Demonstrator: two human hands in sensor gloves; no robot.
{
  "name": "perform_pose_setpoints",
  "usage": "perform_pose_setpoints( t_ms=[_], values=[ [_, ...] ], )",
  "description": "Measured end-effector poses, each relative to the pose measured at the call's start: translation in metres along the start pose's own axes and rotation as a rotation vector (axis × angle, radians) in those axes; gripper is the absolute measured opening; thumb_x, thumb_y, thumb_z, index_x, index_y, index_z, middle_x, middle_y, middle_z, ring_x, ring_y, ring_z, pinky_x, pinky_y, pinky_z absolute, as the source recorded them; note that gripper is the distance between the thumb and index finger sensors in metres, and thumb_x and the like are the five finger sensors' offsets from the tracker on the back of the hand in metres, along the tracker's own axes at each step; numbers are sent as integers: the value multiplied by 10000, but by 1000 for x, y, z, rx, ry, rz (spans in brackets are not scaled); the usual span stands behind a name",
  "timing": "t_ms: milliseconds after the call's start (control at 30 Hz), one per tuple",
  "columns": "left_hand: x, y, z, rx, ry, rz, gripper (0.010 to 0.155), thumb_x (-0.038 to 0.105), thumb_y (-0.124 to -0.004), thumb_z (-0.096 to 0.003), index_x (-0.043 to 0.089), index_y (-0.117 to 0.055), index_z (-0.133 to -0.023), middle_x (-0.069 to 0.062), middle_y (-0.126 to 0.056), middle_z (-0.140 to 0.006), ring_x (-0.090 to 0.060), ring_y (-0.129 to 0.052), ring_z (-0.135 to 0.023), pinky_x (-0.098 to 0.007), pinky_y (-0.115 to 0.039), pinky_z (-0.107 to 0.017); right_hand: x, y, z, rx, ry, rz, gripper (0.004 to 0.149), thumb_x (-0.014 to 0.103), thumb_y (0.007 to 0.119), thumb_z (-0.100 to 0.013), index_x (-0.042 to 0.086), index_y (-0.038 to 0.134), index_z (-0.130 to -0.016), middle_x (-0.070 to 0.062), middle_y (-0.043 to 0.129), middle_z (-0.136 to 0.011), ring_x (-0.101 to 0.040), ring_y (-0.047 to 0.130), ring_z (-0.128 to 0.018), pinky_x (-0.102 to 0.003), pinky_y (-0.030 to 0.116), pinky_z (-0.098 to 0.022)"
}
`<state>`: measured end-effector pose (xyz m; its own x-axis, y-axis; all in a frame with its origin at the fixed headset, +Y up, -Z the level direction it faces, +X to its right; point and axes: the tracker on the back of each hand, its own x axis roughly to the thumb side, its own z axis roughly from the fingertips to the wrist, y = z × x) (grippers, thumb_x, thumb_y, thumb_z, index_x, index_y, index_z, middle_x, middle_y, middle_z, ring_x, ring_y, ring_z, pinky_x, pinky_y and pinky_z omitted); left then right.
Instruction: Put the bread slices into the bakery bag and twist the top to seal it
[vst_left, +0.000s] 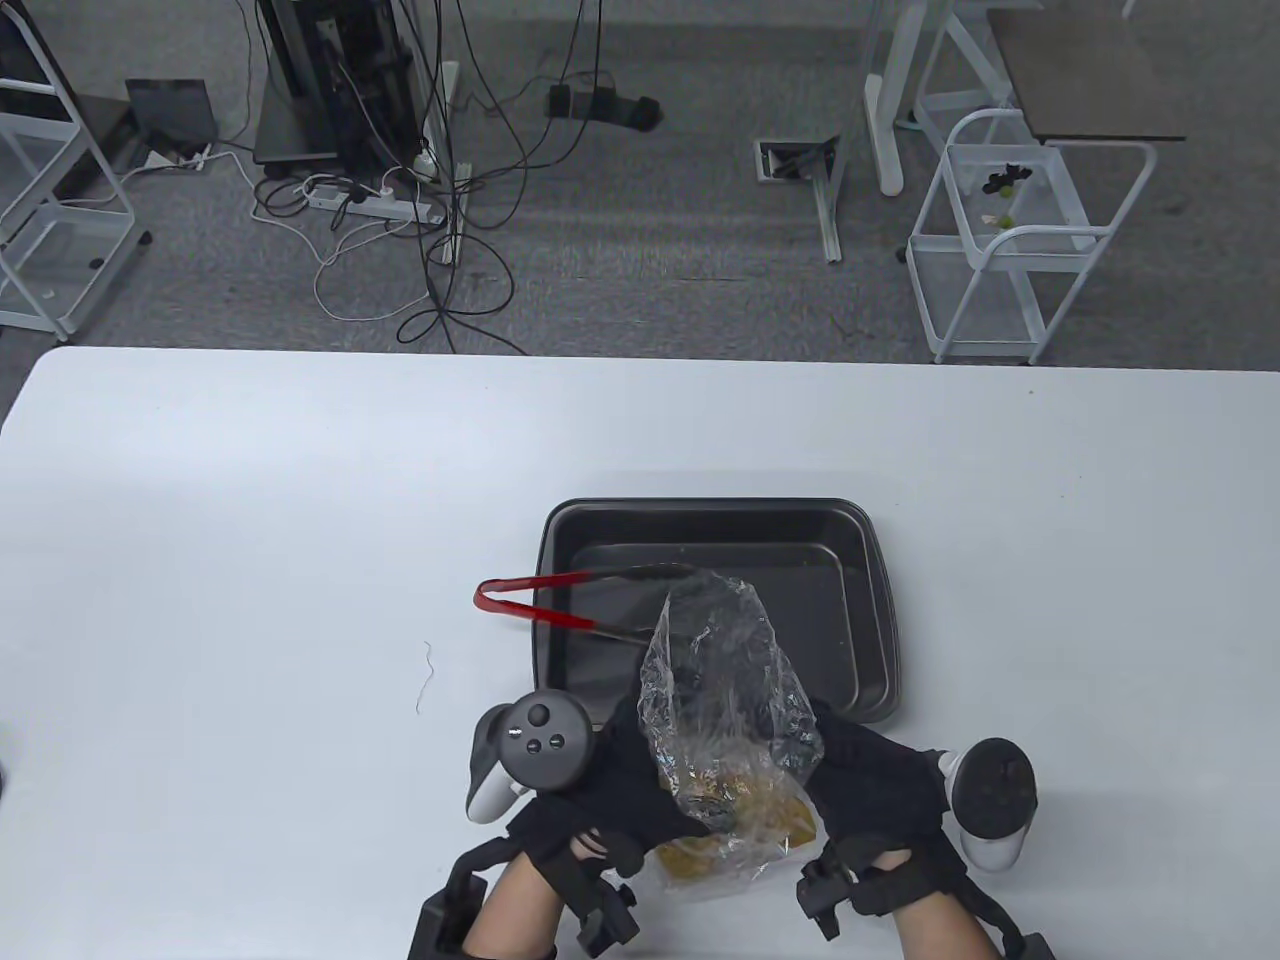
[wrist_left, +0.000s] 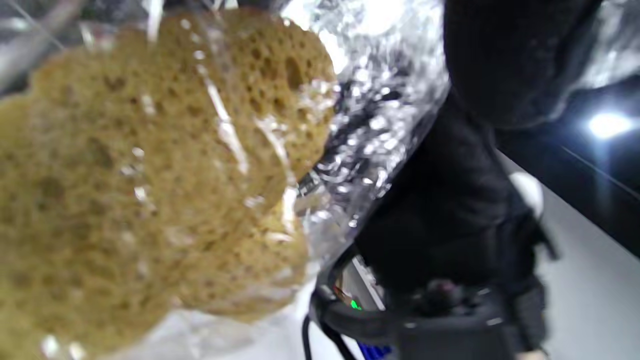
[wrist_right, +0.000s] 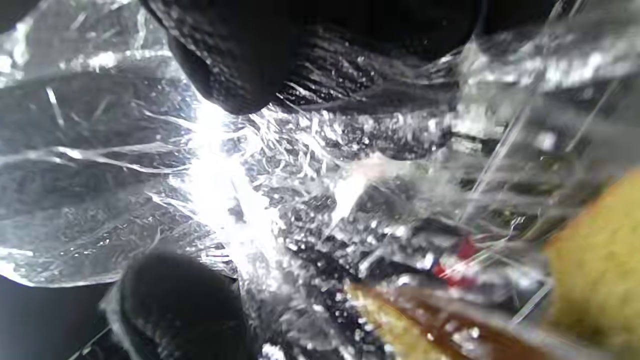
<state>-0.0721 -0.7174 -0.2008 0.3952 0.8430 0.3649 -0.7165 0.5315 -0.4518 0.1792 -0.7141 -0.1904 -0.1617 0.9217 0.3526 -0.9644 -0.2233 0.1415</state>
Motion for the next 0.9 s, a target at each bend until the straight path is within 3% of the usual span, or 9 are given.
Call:
perform_pose_setpoints(
  t_ms=[100, 267, 367, 467, 567, 767, 900],
  values=[
    [8, -6, 3, 74, -17, -51, 1317, 699, -924, -362, 120, 33, -1058, -126, -410, -1185, -505, -531, -1118, -703, -319, -828, 4, 10, 2, -8, 5, -3, 427, 320, 901, -455, 91, 924, -814, -192, 1008, -797, -441, 992, -687, -702, 580, -635],
    [17, -13, 8, 165, -14, -152, 1253, 635, -950, -398, 118, -33, -1077, -87, -517, -1150, -447, -642, -1091, -693, -369, -833, 10, 32, 3, 69, 27, 2, 427, 322, 904, -454, 93, 925, -814, -196, 985, -826, -457, 959, -730, -711, 561, -635],
    [16, -14, 12, 268, 12, -208, 1158, 576, -947, -438, 121, -104, -1090, -47, -618, -1097, -347, -797, -1013, -676, -436, -833, 15, 46, 6, 94, 15, 31, 449, 324, 897, -461, 81, 900, -838, -214, 940, -866, -487, 906, -782, -722, 542, -637],
    [12, -10, 15, 322, 24, -196, 1085, 532, -947, -458, 130, -171, -1100, -32, -688, -1052, -310, -872, -947, -669, -471, -821, 19, 54, 5, 205, -2, 47, 517, 345, 830, -504, 42, 816, -922, -260, 840, -954, -538, 796, -859, -732, 472, -652],
    [7, -6, 17, 315, 26, -151, 1067, 510, -953, -462, 142, -184, -1103, -31, -696, -1048, -297, -885, -930, -668, -462, -824, 24, 53, 6, 289, 8, 61, 613, 391, 799, -525, 17, 716, -1003, -293, 719, -1036, -584, 674, -924, -743, 409, -663],
    [5, -3, 21, 340, 13, -151, 931, 417, -923, -494, 161, -270, -1105, -1, -780, -981, -232, -947, -838, -653, -478, -825, 35, 27, 7, 109, -43, 271, 722, 431, 848, -489, 5, 642, -1034, -309, 732, -1012, -587, 737, -868, -739, 477, -650],
    [5, -2, 22, 311, -24, -153, 914, 409, -924, -491, 171, -291, -1106, 11, -801, -961, -218, -957, -824, -651, -477, -829, 25, 18, 0, 171, 27, 279, 917, 461, 885, -462, -10, 415, -1094, -318, 580, -1085, -609, 654, -916, -751, 445, -658]
  ],
)
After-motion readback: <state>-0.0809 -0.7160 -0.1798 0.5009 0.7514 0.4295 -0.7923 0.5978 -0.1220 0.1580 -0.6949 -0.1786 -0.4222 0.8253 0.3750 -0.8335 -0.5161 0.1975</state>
